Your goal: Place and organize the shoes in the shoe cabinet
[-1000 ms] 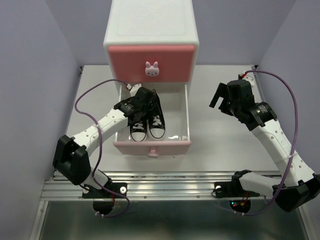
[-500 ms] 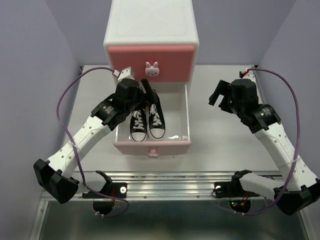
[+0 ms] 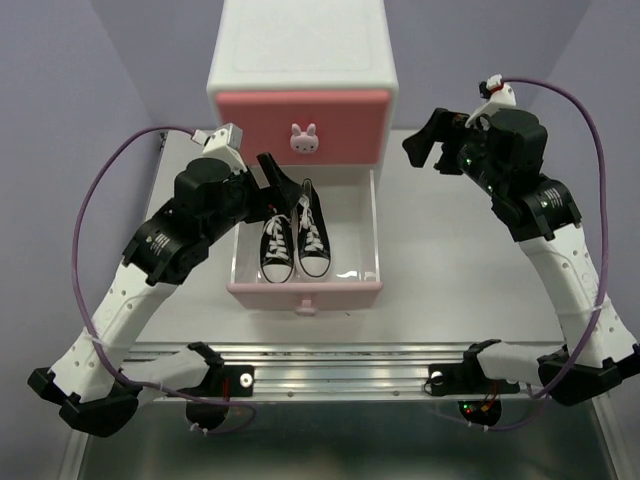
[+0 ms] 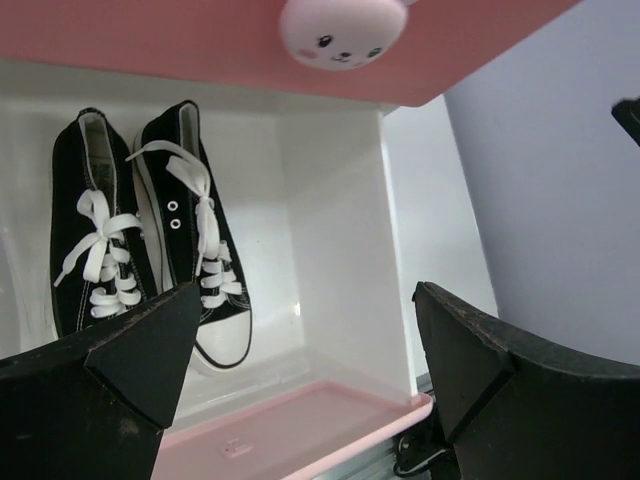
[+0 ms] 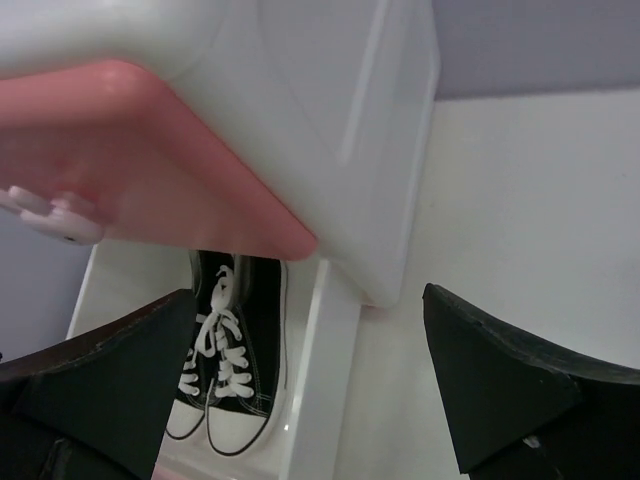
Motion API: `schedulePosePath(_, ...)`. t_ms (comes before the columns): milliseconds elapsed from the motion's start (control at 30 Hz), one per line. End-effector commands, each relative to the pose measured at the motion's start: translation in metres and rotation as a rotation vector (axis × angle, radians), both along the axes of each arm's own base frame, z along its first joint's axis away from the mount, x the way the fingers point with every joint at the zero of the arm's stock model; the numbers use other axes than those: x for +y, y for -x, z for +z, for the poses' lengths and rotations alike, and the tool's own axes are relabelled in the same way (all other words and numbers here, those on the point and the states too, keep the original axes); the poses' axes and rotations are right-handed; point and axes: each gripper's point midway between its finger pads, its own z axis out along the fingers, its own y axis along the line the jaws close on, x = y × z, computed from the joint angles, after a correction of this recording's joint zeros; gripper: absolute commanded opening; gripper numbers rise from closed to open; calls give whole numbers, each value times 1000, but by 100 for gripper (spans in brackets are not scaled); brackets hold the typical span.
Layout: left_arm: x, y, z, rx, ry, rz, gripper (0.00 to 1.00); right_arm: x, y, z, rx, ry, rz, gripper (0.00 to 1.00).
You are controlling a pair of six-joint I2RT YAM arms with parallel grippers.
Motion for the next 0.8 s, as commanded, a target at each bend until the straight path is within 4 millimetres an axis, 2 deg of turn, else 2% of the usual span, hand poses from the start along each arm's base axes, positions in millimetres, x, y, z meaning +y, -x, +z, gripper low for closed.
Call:
schedulePosePath(0, -7, 12, 19, -44, -27, -83, 99, 27, -8, 76, -245, 11, 172, 100)
schedulePosePath(100, -10, 14, 32, -70, -24, -98, 99, 45, -18, 107, -338, 21, 265, 100)
schedulePosePath(133, -13, 16, 35, -74, -20, -113, 99, 54, -28, 124, -377, 19, 288, 100)
schedulePosePath(233, -23, 23, 35, -73, -20, -153, 99, 72, -44, 155, -462, -3, 346, 100)
schedulePosePath(367, -39, 37, 38, -77, -29, -206, 99, 89, -60, 177, -534, -25, 382, 100)
schedulePosePath(433, -46, 41, 39, -70, -22, -220, 99, 104, -60, 178, -547, -29, 419, 100)
schedulePosePath(500, -54, 51, 40, -66, -14, -245, 99, 119, -69, 169, -539, -26, 436, 100)
schedulePosePath(667, -66, 71, 45, -44, 28, -282, 99, 129, -93, 141, -482, 28, 403, 100)
schedulePosePath(700, -73, 80, 45, -36, 34, -310, 99, 130, -102, 130, -462, 52, 388, 100)
schedulePosePath(767, -76, 89, 44, -21, 29, -330, 99, 134, -107, 122, -451, 71, 383, 100)
